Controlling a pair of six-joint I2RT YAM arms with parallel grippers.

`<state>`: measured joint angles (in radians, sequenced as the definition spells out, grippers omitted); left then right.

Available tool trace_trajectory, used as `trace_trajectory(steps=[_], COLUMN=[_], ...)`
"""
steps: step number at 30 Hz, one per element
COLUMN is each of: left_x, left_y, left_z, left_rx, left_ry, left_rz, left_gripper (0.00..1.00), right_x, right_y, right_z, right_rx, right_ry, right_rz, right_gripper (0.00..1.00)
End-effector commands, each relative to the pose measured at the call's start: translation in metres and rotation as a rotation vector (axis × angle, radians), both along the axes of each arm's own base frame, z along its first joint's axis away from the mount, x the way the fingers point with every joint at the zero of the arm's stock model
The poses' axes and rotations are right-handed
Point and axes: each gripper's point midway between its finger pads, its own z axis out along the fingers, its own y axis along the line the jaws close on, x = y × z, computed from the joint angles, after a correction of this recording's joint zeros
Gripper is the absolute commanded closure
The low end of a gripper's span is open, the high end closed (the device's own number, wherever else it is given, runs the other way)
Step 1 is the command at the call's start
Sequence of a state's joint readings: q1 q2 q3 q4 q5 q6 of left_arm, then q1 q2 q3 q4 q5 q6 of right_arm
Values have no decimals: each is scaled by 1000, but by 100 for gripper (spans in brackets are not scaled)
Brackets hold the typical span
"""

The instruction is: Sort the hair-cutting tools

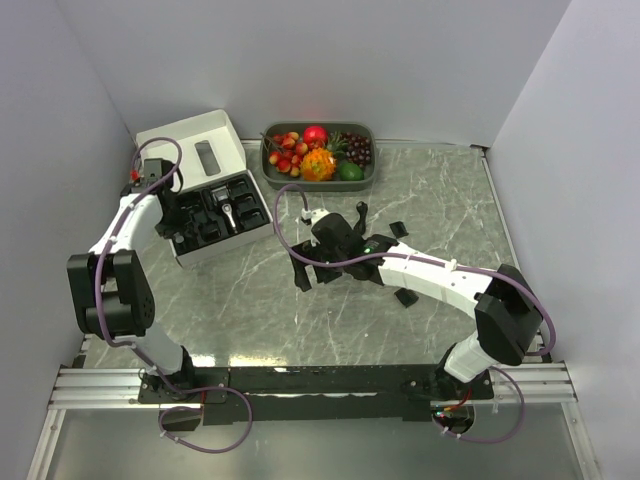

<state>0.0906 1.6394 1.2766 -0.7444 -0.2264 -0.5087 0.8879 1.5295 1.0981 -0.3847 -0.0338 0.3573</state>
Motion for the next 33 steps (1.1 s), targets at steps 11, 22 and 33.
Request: trace_trajectory(steps=[11,22,33], left_x=[4,7,5], left_y=[3,-3,-6], left_z=[1,9,0], left_rx=[76,93,120], left_ry=[-61,-150,-149], left_rz=[-2,-34,-57], left_gripper=[88,89,89], right_x=[5,4,3], right_y=[13,13,12], right_z=[15,17,18], right_rx=[20,22,23], right_ry=[-41,-49,-53], right_rz=[15,16,18], right_gripper=[0,0,0])
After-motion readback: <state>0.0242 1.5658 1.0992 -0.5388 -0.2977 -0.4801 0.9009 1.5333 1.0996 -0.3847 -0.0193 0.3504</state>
